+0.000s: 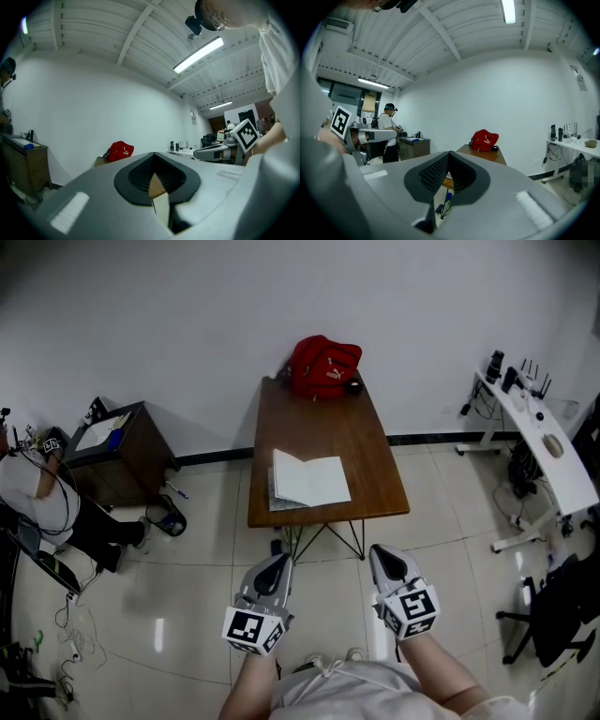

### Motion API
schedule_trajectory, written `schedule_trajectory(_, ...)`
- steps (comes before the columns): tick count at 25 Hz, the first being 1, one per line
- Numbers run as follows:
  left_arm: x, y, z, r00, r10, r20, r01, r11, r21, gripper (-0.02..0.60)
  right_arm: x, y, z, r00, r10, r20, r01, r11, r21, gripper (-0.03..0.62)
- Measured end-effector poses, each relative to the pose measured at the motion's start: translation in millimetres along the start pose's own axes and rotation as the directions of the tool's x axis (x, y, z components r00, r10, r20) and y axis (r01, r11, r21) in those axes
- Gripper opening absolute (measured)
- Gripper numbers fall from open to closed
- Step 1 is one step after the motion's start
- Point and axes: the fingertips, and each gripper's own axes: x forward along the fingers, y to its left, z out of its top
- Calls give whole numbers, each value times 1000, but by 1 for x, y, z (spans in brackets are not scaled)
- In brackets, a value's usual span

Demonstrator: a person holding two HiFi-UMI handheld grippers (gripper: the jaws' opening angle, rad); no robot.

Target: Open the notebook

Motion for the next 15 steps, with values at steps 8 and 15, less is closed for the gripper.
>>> schedule_trajectory(8, 3, -2, -4, 1000, 0, -12, 0, 1000, -3, 5, -1, 0, 0, 1000, 7, -1, -7, 1000, -3, 6)
schedule_trajectory(15, -1, -4, -4, 1000, 2, -6, -2, 1000, -18, 5, 0, 3, -3, 1000, 19, -11, -19, 1000, -3, 6)
